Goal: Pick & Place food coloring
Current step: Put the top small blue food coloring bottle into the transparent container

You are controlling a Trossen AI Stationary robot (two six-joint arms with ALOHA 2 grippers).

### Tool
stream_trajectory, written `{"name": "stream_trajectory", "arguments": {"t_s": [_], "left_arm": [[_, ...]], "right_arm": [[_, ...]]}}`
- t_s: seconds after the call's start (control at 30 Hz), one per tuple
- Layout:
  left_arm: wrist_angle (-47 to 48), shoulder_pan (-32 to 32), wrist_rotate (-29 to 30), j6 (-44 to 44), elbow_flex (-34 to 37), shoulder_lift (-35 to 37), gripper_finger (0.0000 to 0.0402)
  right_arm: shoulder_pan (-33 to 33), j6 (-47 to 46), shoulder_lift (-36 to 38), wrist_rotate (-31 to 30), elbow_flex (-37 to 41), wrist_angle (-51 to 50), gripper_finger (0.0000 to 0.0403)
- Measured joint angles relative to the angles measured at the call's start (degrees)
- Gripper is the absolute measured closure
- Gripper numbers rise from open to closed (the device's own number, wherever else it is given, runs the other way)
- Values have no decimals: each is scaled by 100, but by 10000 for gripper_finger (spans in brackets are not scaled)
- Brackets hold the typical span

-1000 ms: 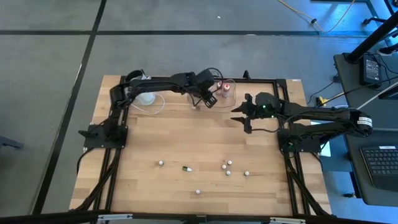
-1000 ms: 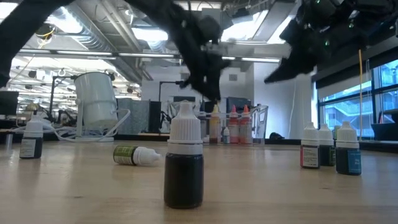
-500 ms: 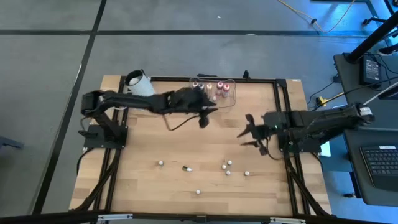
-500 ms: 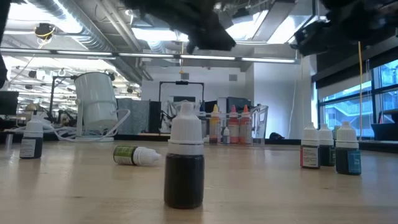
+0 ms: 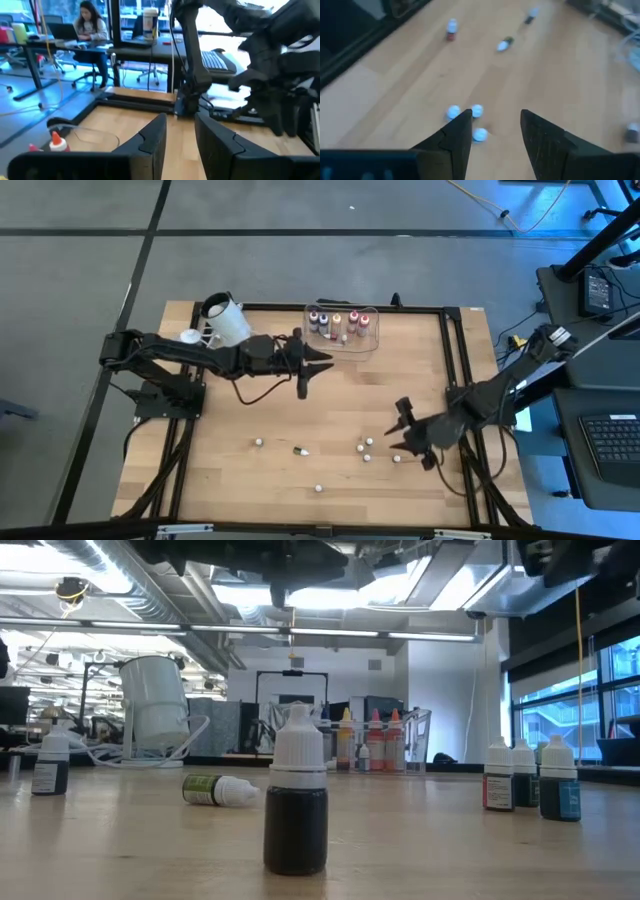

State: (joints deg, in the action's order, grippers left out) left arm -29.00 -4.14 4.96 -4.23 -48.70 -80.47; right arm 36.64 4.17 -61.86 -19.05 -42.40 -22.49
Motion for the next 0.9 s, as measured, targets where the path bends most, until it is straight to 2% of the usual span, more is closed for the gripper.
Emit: {"name": "stream_trajectory", "arguments": {"t_s": [0.13, 0.3, 0.57, 0.77, 0.9], "left_arm": [[24, 11, -5, 5, 10, -2, 307], [46, 9, -1, 4, 10, -2, 303], [101, 9, -7, 3, 10, -2, 305], [286, 9, -9, -3, 6, -2, 306], [393, 9, -8, -12, 6, -2, 303]], "right_arm": [[164, -846, -513, -49, -403, -500, 234], [147, -1444, -985, -47, -419, -519, 234], [-45, -1400, -1706, -131, -419, -93, 234], [-184, -1201, -2014, 318, -417, 182, 234], [-251, -1124, -2123, 366, -416, 215, 234]]}}
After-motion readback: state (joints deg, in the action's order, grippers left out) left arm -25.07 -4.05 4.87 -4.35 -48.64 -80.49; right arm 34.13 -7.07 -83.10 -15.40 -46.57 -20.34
